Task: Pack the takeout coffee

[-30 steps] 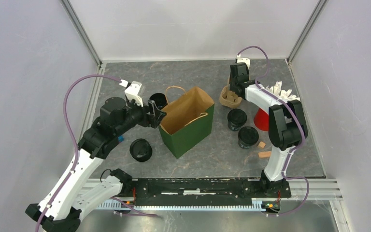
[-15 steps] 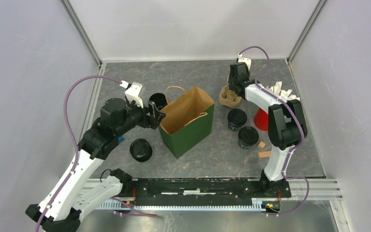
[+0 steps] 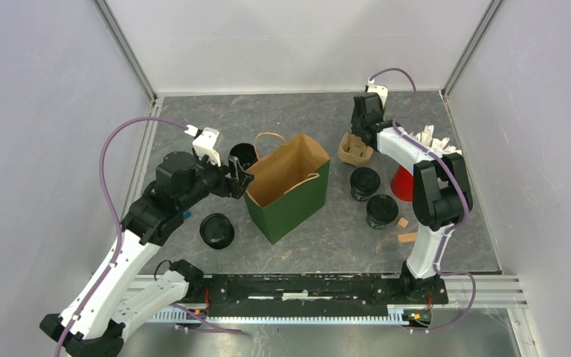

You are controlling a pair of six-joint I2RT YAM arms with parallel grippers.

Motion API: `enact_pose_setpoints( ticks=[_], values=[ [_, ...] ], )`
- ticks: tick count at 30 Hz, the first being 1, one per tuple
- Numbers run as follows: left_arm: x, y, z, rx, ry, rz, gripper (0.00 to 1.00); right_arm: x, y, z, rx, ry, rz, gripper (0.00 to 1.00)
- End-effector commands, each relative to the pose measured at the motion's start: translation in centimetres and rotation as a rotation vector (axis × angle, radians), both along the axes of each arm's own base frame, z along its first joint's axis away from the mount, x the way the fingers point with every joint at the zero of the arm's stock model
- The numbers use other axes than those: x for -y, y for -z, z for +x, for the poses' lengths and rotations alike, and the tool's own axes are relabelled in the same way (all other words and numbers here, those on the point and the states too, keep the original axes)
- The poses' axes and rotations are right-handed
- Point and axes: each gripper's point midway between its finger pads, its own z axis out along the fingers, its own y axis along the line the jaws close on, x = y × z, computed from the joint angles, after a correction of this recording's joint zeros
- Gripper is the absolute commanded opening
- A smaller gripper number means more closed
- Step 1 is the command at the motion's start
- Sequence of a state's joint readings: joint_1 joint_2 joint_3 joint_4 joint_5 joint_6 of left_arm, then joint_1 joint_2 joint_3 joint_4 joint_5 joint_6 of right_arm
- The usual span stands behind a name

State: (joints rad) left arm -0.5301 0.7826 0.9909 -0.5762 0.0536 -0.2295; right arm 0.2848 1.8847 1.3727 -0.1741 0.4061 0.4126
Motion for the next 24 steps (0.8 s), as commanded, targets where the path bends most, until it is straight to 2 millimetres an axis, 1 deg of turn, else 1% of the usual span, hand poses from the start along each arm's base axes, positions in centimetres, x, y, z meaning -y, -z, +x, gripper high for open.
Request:
enact_pose_setpoints(
  ticks=[1,8,15,19,24],
  values=[
    [-0.4,-0.4,0.2,0.052,0.008,0.038,0.8,0.5,-2.0,1.3,0.06,0.049,0.003,0.51],
    [-0.5,-0.5,0.2,0.06,0.005,0.041,0.8,0.9,-0.6,1.1,0.036,0.062,-0.014,0.5],
    [-0.7,-0.4,0.3,0.062,0.001,0.05,0.8,0.9,0.1,1.3,0.021,0.064,-0.024,0.49],
    [-0.7,-0.4,0.2,0.066,0.0,0.053,0.8,0.9,0.2,1.3,0.022,0.062,-0.025,0.45],
    [-0.7,-0.5,0.2,0.068,0.001,0.053,0.8,0.9,-0.3,1.4,0.027,0.055,-0.034,0.41]
  ],
)
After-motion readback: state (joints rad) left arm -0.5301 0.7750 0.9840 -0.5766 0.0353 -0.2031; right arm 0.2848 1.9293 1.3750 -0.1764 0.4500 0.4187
